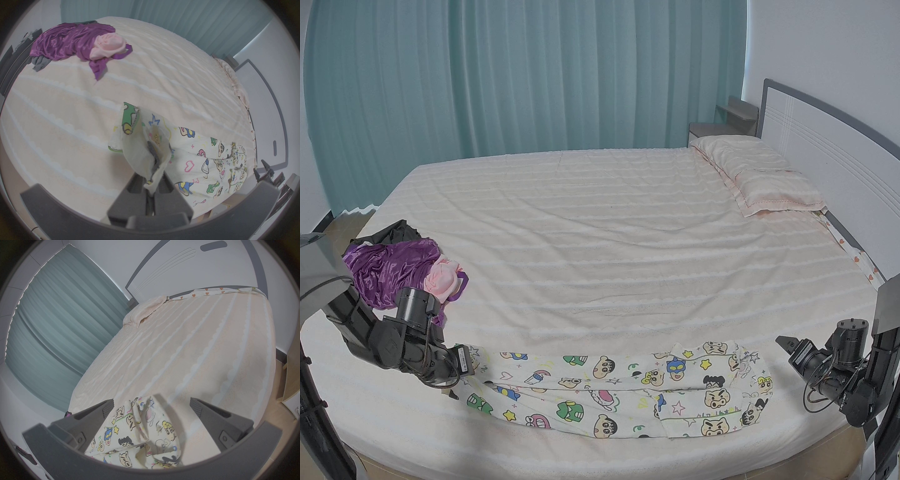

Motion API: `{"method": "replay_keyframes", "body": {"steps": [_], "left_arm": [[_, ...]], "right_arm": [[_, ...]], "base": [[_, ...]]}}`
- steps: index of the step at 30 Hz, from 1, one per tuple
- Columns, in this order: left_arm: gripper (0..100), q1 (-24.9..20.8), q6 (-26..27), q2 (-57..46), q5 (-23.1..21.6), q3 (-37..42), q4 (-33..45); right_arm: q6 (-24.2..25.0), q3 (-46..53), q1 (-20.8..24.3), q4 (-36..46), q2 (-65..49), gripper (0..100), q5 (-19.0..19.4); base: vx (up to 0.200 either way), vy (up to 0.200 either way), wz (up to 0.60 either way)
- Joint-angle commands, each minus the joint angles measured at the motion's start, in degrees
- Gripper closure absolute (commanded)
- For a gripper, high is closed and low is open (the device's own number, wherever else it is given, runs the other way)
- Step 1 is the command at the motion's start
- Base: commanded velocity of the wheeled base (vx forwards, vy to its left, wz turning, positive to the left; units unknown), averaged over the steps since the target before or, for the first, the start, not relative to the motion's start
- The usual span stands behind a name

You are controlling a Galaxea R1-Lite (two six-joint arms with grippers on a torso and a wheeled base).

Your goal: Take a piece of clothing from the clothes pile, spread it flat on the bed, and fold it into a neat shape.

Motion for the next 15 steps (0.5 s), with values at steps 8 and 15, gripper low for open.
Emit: {"method": "replay_keyframes", "body": {"steps": [8, 15], "left_arm": [[100, 18.1, 6.8, -6.3, -7.6, -0.1, 3.4], [100, 31.9, 10.1, -6.3, -14.1, -0.7, 4.0]], "right_arm": [[0.0, 1.0, 0.0, -0.4, 0.2, 0, 0.0], [0.1, 1.0, -0.1, -0.4, 0.1, 0, -0.1]], "base": [[0.000, 0.000, 0.00], [0.000, 0.000, 0.00]]}}
